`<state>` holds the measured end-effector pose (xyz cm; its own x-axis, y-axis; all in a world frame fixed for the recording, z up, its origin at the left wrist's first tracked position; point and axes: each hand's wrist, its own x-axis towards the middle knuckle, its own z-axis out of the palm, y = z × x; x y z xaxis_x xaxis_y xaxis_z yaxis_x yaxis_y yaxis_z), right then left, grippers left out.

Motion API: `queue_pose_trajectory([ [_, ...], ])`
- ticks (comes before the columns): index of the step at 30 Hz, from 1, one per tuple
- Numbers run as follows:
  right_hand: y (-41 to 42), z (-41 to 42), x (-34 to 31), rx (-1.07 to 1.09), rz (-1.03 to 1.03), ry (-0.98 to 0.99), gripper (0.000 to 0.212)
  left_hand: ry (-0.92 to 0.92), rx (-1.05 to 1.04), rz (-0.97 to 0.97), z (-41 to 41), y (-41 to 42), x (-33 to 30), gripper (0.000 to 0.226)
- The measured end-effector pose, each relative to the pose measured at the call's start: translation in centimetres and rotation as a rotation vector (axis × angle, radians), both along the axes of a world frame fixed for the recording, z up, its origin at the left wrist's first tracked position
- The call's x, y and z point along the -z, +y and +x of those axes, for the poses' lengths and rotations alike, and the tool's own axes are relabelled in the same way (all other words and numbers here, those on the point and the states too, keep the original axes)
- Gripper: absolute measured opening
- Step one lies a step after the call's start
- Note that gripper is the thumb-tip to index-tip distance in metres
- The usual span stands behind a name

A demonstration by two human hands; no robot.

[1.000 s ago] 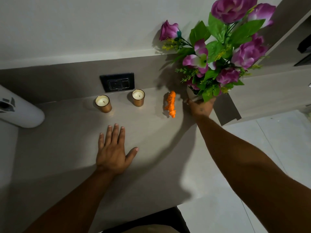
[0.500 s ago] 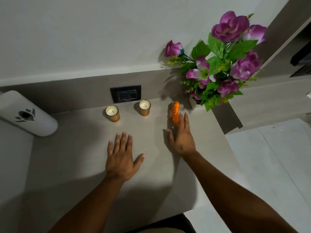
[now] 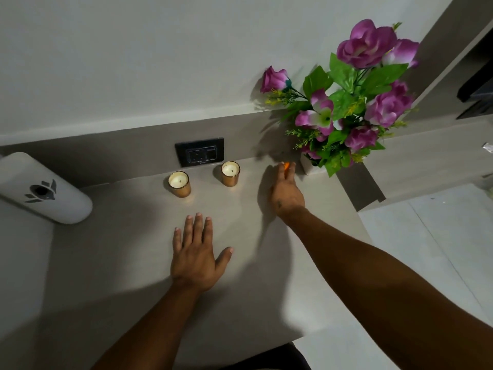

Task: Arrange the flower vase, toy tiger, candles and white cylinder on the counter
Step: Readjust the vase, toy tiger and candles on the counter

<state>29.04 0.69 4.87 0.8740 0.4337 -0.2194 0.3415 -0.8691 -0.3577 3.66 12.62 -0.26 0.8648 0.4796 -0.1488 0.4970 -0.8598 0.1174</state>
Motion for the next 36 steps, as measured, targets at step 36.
queue_pose_trajectory([
  [36,3.1,-10.6,4.2,-0.037,0.348,0.098,0.091,-0.283,-0.441,-0.374,0.6,4.2,-1.6,0.116],
])
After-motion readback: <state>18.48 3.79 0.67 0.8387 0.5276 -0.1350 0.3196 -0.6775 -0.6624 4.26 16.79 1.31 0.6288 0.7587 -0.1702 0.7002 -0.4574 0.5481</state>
